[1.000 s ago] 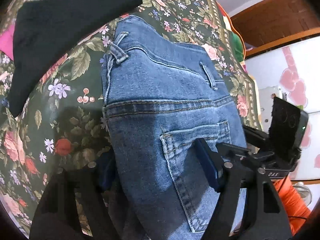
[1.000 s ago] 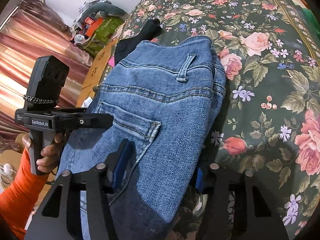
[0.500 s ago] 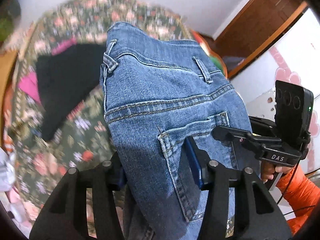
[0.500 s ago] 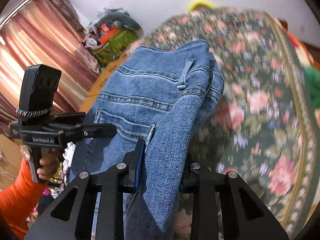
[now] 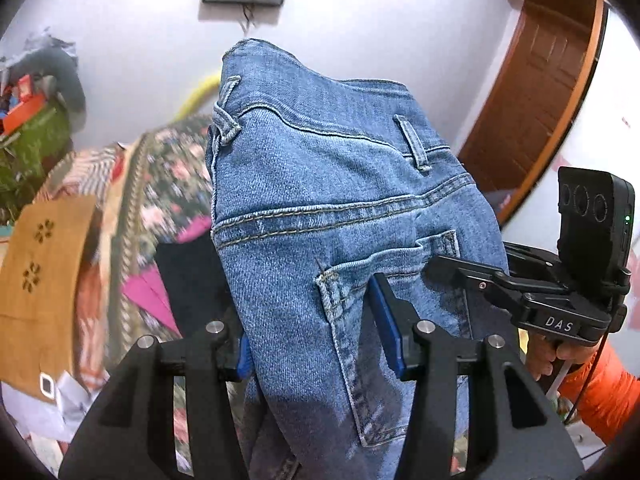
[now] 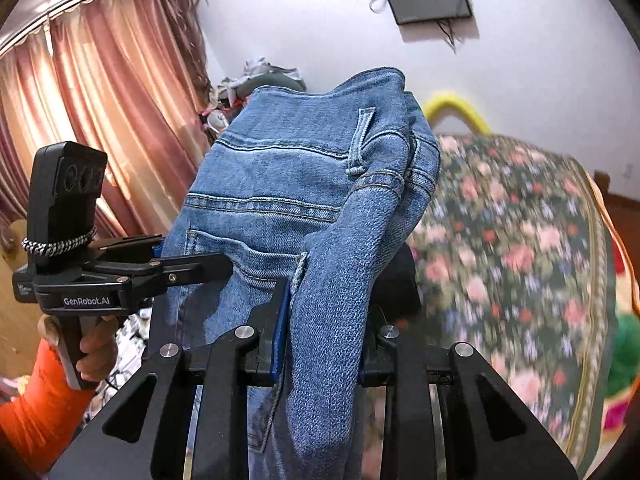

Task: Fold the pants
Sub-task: 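Lower the folded jeans onto the bedspread and open both grippers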

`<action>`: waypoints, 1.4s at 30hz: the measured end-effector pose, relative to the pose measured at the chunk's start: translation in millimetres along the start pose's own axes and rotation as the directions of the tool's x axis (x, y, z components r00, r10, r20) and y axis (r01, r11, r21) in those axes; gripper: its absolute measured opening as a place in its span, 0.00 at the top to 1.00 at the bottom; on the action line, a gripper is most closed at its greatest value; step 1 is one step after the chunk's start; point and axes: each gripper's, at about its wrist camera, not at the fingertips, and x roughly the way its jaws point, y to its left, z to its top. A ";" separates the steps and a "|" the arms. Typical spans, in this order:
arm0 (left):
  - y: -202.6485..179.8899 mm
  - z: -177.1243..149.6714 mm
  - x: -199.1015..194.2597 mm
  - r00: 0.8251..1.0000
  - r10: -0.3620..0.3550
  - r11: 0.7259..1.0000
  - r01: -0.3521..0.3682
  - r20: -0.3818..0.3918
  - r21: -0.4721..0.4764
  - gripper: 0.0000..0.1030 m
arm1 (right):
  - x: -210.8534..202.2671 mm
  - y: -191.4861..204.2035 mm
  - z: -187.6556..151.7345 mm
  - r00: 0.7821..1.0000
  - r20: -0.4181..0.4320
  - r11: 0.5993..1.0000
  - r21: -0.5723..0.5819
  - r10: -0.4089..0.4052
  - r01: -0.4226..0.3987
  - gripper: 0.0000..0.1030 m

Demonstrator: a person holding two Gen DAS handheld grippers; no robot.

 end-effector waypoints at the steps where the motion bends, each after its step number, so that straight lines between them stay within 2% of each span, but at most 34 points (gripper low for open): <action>1: 9.1 5.7 2.4 1.000 0.003 1.000 -0.003 0.014 -0.013 0.52 | 7.5 -0.2 6.1 1.000 0.002 1.000 -0.006 0.000 0.000 0.77; 7: 62.6 23.7 36.2 0.999 0.024 0.998 -0.020 0.048 -0.067 0.52 | 71.9 -11.2 33.1 0.999 -0.042 0.999 -0.035 -0.017 0.015 0.78; 11: 94.8 22.8 70.1 0.998 0.046 0.992 -0.041 0.040 -0.115 0.52 | 117.8 -21.6 35.4 0.995 -0.096 0.999 -0.028 -0.030 0.027 0.78; 15: 127.0 14.1 116.3 0.995 0.095 0.982 -0.092 0.012 -0.168 0.52 | 174.3 -39.2 30.4 0.980 -0.185 0.997 0.008 -0.068 0.070 0.78; 20: 168.3 -6.6 182.8 0.991 0.105 0.956 -0.125 -0.088 -0.266 0.52 | 225.5 -57.5 11.9 0.939 -0.314 0.989 -0.008 -0.142 0.147 0.77; 22: 180.1 -16.8 212.4 0.978 0.117 0.943 -0.164 -0.172 -0.291 0.52 | 240.8 -67.8 1.8 0.906 -0.382 0.981 -0.004 -0.180 0.193 0.77; 23: 184.5 -23.1 228.7 0.963 0.133 0.933 -0.202 -0.235 -0.299 0.55 | 246.2 -75.5 -4.7 0.888 -0.415 0.975 0.009 -0.198 0.222 0.77; 24: 185.7 -28.0 240.0 0.950 0.140 0.931 -0.222 -0.278 -0.289 0.55 | 246.3 -79.8 -7.5 0.885 -0.421 0.974 0.019 -0.198 0.226 0.76; 27: 175.6 -31.5 236.9 0.949 0.177 0.940 -0.242 -0.261 -0.243 0.55 | 232.0 -78.9 -10.6 0.891 -0.416 0.979 0.018 -0.179 0.205 0.75; 29: 169.4 -34.5 233.7 0.938 0.205 0.944 -0.265 -0.278 -0.197 0.55 | 217.9 -70.1 -14.5 0.892 -0.406 0.979 -0.034 -0.199 0.203 0.74; 36: 140.1 -54.9 191.0 0.917 0.273 0.945 -0.312 -0.291 -0.097 0.55 | 158.3 -57.9 -42.1 0.899 -0.373 0.973 -0.104 -0.229 0.205 0.72; 40: 117.3 -85.3 162.8 0.893 0.331 0.936 -0.353 -0.304 -0.018 0.55 | 126.0 -57.9 -68.1 0.906 -0.353 0.973 -0.093 -0.232 0.213 0.72; 42: 107.5 -101.0 145.6 0.890 0.341 0.933 -0.359 -0.302 -0.007 0.55 | 110.7 -53.7 -76.3 0.908 -0.349 0.972 -0.092 -0.233 0.215 0.72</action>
